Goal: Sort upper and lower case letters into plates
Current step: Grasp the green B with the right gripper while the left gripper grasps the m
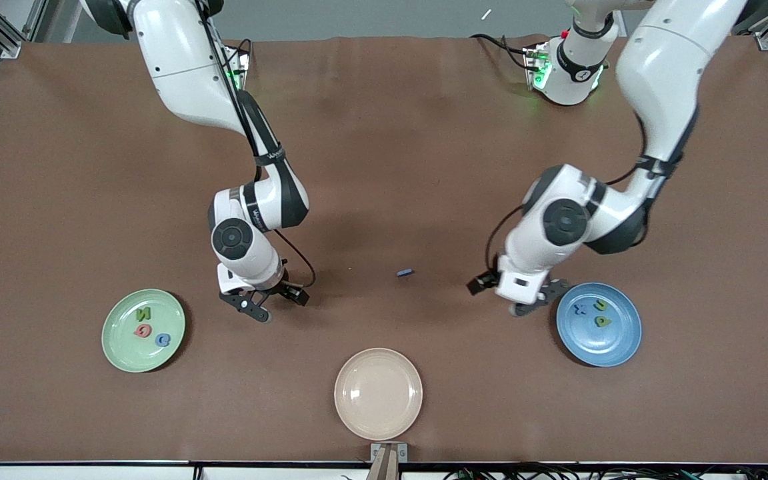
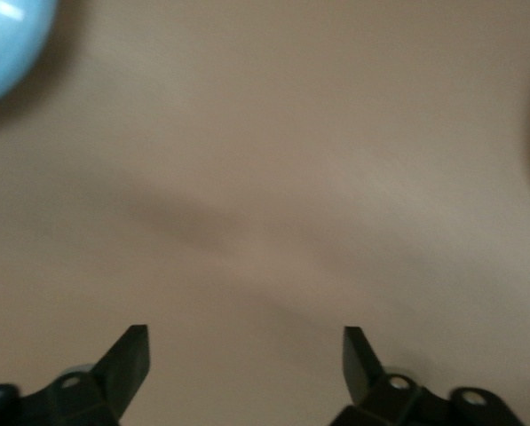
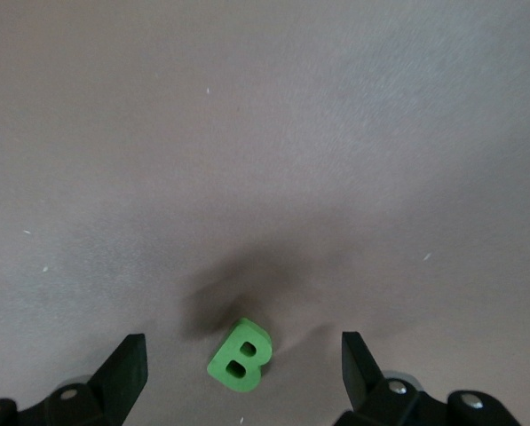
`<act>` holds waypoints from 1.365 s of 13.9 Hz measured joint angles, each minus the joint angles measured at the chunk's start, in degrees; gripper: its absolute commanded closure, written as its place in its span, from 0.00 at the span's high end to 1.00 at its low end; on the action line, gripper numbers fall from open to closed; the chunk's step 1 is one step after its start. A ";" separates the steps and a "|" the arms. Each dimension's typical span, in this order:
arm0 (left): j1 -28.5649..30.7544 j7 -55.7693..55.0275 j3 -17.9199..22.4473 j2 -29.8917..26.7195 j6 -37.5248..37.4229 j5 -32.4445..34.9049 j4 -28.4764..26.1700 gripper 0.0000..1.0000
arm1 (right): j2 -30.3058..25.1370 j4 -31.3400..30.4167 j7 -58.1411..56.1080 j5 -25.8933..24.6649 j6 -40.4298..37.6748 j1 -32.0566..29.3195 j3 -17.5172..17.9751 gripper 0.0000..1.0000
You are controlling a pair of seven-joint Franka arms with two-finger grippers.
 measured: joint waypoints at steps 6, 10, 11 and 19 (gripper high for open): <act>-12.53 -0.51 4.01 10.77 0.52 4.75 10.73 0.87 | 0.61 0.04 0.14 0.23 0.35 0.22 0.40 0.25; -20.88 -1.05 9.64 14.29 0.63 4.75 15.43 0.86 | 0.45 0.12 0.15 0.24 0.04 0.22 0.31 0.03; -21.45 -1.05 9.72 14.55 0.63 4.75 15.77 0.86 | 0.46 0.12 0.16 0.24 0.04 0.23 0.32 0.02; -23.81 -1.05 9.82 16.43 0.98 4.75 17.20 0.76 | 0.38 0.99 0.13 0.26 -4.64 0.17 0.19 0.74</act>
